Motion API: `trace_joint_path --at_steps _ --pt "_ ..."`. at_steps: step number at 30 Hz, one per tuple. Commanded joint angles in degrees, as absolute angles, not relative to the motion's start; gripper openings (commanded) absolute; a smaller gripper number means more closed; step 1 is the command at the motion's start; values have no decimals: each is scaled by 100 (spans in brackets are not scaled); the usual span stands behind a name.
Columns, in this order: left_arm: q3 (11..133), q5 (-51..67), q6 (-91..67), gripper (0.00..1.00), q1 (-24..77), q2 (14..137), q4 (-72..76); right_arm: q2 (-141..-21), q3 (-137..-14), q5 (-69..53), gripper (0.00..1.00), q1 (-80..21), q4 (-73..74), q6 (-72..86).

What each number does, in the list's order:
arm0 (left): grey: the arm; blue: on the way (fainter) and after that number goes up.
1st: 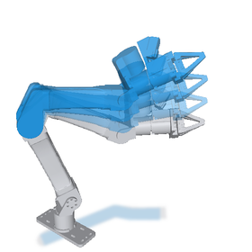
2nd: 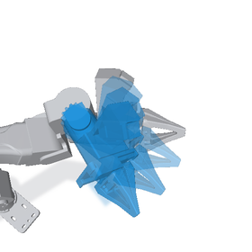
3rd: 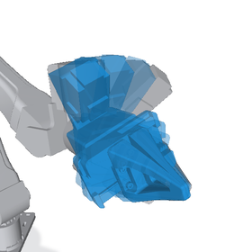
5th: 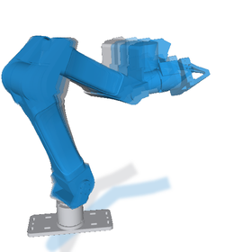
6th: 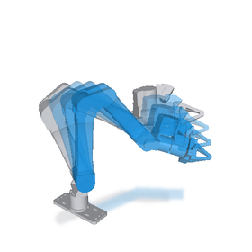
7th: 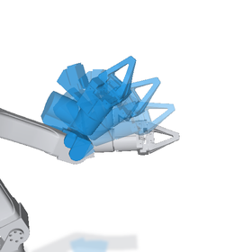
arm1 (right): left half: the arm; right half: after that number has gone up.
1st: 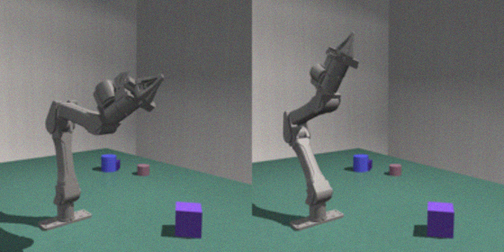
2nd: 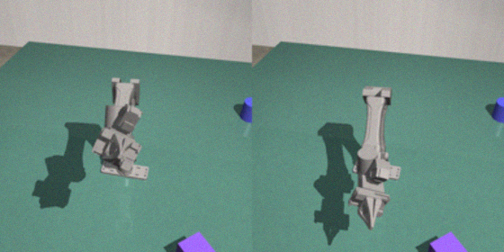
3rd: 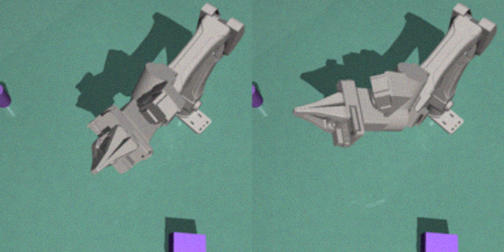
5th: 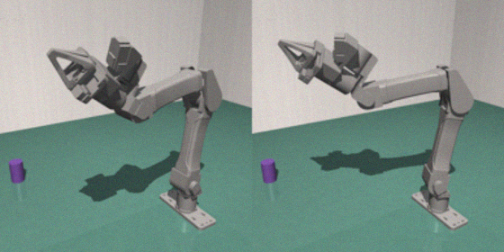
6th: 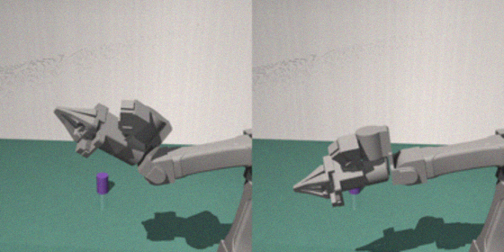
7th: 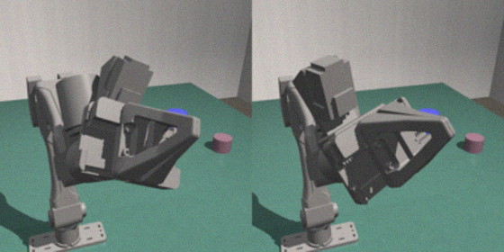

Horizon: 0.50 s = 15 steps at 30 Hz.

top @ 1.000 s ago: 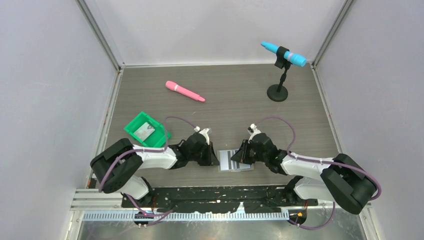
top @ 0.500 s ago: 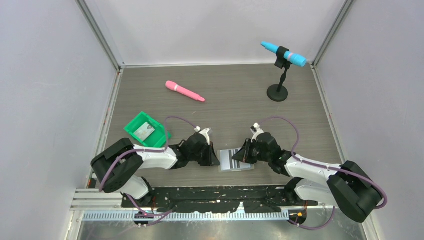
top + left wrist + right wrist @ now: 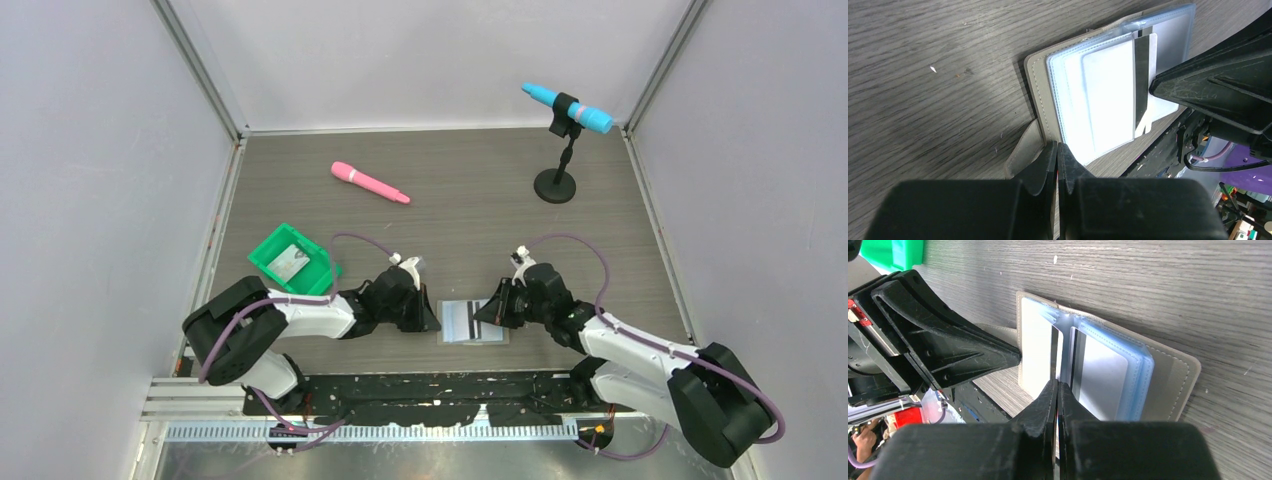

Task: Take the credit cards out of the card holder
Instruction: Remove the credit card from the card holder.

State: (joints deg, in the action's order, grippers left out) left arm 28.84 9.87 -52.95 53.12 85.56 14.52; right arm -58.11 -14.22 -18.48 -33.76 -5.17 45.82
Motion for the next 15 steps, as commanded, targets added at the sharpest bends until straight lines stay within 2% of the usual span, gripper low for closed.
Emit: trace_joint_path --at_steps 1,6,10,15 --pt "2876 792 -5247 4 5352 8705 1292 -5624 -1537 -2136 5 -3257 -493 4479" --pt "2860 782 -5251 4 5352 8644 1277 -5365 -1629 -2058 5 -3164 -102 4472" --pt "2868 809 -5203 6 5353 8484 1230 -4972 -1948 -1667 5 -3147 786 4470" --pt "3040 699 -4845 23 5366 8136 968 -4681 -2287 -1438 5 -3137 1487 4647"
